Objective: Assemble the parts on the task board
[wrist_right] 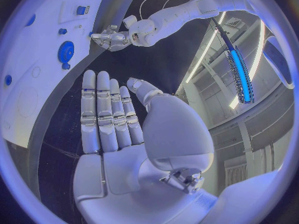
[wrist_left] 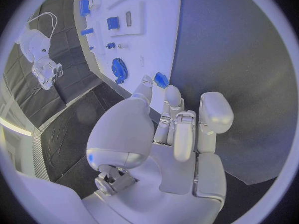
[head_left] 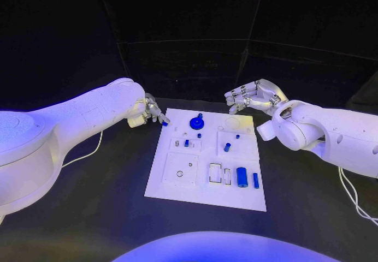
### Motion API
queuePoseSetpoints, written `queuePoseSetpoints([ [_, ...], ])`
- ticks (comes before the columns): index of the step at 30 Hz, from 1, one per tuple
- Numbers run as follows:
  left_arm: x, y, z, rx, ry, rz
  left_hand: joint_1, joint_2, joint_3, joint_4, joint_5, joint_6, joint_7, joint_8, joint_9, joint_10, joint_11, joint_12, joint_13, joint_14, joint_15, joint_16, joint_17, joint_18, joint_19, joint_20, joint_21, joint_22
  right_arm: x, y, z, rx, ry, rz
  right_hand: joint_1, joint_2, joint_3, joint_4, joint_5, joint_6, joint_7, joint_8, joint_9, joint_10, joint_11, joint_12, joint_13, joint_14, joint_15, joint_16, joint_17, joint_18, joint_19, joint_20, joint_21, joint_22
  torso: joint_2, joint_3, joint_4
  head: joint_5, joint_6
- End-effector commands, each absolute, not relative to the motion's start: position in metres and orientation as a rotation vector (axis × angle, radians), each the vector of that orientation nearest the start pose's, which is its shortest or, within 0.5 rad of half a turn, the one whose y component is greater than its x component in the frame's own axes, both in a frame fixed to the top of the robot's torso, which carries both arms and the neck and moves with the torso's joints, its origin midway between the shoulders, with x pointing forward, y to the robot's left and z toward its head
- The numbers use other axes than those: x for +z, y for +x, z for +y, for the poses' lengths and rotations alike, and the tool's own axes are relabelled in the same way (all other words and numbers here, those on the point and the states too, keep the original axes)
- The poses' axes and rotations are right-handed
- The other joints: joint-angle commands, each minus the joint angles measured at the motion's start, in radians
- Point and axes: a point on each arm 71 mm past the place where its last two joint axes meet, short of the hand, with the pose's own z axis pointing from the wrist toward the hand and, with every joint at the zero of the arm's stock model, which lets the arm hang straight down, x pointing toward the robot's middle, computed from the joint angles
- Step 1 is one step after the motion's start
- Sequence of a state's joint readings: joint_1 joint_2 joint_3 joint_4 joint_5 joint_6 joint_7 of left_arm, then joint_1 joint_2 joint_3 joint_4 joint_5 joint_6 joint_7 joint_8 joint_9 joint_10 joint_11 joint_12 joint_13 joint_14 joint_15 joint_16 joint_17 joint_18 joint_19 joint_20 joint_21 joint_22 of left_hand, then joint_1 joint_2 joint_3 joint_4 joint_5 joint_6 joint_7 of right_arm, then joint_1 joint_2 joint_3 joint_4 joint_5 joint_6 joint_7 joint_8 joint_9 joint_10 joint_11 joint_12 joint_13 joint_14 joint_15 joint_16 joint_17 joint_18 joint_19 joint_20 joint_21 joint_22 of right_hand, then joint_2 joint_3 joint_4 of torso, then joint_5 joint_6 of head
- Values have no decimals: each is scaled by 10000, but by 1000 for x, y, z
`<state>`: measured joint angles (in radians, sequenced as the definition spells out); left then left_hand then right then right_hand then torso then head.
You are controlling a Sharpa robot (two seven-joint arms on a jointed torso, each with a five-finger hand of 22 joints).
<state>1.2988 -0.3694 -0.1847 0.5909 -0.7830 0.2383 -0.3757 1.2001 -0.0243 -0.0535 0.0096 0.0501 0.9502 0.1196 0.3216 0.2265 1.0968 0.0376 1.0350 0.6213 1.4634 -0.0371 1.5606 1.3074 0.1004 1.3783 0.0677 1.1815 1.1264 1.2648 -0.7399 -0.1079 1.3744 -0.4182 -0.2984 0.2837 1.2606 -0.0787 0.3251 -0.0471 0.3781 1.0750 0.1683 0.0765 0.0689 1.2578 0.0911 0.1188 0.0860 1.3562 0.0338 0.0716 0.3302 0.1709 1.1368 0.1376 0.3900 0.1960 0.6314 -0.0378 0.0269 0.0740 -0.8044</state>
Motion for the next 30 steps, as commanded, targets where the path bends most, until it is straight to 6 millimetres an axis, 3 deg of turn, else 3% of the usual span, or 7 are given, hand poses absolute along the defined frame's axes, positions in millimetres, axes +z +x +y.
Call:
queuePoseSetpoints([
  [1, -239, 603, 251, -2621, -5841, 23194, 165, 2, -3, -85, -29, 24, -28, -23, 13, -72, -7, 51, 16, 998, 48, 4, 2400, 31, 48, 50, 69, 26, -178, 517, -192, 13285, 6444, 16037, -24, 66, 42, 18, 65, -53, 23, -55, -2, -7, 48, -25, -9, 69, 25, -36, -13, 121, 70, -1, -42, -10, -1, 2, 2, -4, -1],
  [12, -240, 602, 251, -2372, -5622, 23317, 381, 153, 13, -146, -29, 52, -29, -28, 15, -59, -14, 89, 60, 1004, 44, 12, 2418, 26, 59, 46, 83, 58, -178, 517, -191, 13296, 6435, 16039, -24, 66, 42, 18, 65, -53, 23, -55, -2, -7, 48, -25, -9, 69, 25, -36, -13, 121, 70, -1, -42, -10, -3, -5, -1, -6, -18],
  [20, -239, 603, 251, -2416, -5613, 23221, 615, 438, 97, -198, -31, 121, -34, -29, 16, -11, -26, 137, 132, 1017, 35, 28, 2457, 15, 82, 39, 122, 118, -178, 517, -191, 13295, 6436, 16037, -24, 66, 42, 18, 65, -53, 23, -55, -2, -7, 48, -25, -9, 69, 25, -36, -13, 121, 70, -1, -42, -10, 3, -2, 7, -20, -17],
  [27, -238, 604, 248, -2634, -5558, 23026, 1424, 1222, 685, -522, -29, 344, -150, -1, 16, 135, -142, 215, 328, 1041, -47, 60, 2531, 0, 124, -12, 204, 228, -177, 516, -192, 13289, 6445, 16031, -24, 66, 42, 18, 65, -53, 23, -55, -2, -7, 48, -25, -9, 69, 25, -36, -13, 121, 70, -1, -42, -10, 8, -7, -3, -16, -34],
  [30, -238, 604, 247, -2708, -5553, 22922, 1555, 1445, 864, -573, -28, 415, -182, 2, 11, 211, -167, 251, 409, 1049, -72, 70, 2556, -6, 139, -37, 230, 262, -177, 516, -192, 13291, 6444, 16030, -24, 66, 42, 18, 65, -53, 23, -55, -2, -7, 48, -25, -9, 69, 25, -36, -13, 121, 70, -1, -42, -10, -3, -2, -3, -23, -45],
])
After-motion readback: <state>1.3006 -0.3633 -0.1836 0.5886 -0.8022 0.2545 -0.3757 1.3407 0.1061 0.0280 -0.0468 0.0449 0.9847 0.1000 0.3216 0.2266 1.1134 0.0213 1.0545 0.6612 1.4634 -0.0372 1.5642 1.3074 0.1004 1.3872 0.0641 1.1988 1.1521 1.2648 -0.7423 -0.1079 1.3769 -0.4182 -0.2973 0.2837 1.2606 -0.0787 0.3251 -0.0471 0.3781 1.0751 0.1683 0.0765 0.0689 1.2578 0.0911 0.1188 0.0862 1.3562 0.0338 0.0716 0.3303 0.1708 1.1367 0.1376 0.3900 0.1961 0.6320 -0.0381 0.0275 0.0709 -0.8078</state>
